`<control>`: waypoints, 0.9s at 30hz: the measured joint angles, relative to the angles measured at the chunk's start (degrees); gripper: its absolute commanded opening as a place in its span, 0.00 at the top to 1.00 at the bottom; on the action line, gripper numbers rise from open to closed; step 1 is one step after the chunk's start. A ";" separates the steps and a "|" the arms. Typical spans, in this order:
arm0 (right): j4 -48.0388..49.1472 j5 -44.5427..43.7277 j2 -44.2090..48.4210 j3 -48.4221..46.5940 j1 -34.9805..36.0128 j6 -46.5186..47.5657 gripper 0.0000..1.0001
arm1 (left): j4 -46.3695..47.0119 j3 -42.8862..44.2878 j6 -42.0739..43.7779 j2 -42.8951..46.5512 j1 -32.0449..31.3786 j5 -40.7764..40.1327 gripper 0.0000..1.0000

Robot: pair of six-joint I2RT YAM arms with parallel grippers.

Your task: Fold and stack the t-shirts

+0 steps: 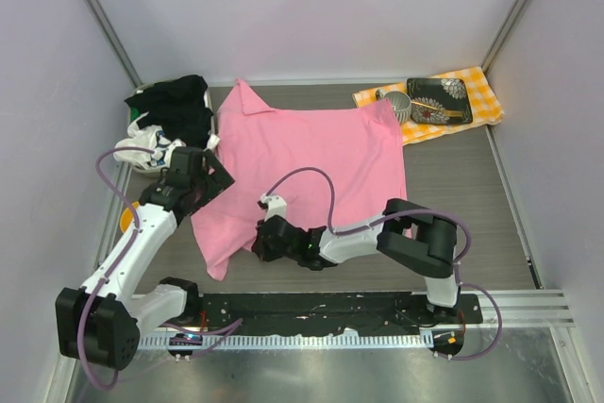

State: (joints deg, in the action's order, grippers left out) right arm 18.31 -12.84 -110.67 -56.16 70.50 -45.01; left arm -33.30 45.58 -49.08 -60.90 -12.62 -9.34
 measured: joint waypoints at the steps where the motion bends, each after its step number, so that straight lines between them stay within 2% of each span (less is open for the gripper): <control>1: -0.68 -0.20 0.44 0.20 0.74 -0.02 0.99 | 0.02 0.00 0.00 0.22 0.02 0.04 0.00; 5: -4.74 -1.38 2.43 0.83 5.77 -0.04 0.99 | 0.13 -0.09 -0.20 1.27 0.02 0.46 0.00; 6: -5.62 -1.79 2.75 0.83 6.91 -0.02 0.90 | 0.22 -0.17 -0.22 1.49 0.02 0.55 0.00; 8: -7.37 -2.75 3.39 0.83 9.11 -0.07 0.56 | 0.48 -0.57 -0.44 1.90 0.02 0.83 0.00; 9: -8.09 -3.19 3.72 0.83 9.97 -0.31 0.22 | 0.52 -0.74 -0.46 1.95 0.02 1.01 0.00; 10: -8.68 -3.67 4.20 0.76 10.71 -0.55 0.06 | 0.52 -0.90 -0.50 1.95 0.02 1.27 0.00; 16: -16.72 -12.48 10.51 0.57 11.91 2.60 0.02 | 0.07 -0.98 0.00 1.92 0.02 2.40 0.00; 20: -23.91 -20.96 19.39 0.90 9.73 6.01 0.02 | -2.47 0.63 1.29 0.57 0.02 2.91 0.00; 23: -27.82 -24.35 29.22 2.49 2.03 7.02 0.01 | -4.33 3.89 2.89 -3.48 0.02 4.02 0.00; 27: -31.93 -26.25 37.44 5.14 -17.35 6.80 0.01 | -4.70 7.85 3.76 -10.58 -0.07 6.03 0.00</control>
State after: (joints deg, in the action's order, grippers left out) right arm -13.63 -39.09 -73.23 -51.03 53.15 -38.22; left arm -38.00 53.43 -45.32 -71.48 -12.69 -3.31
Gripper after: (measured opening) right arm 0.985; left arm 0.996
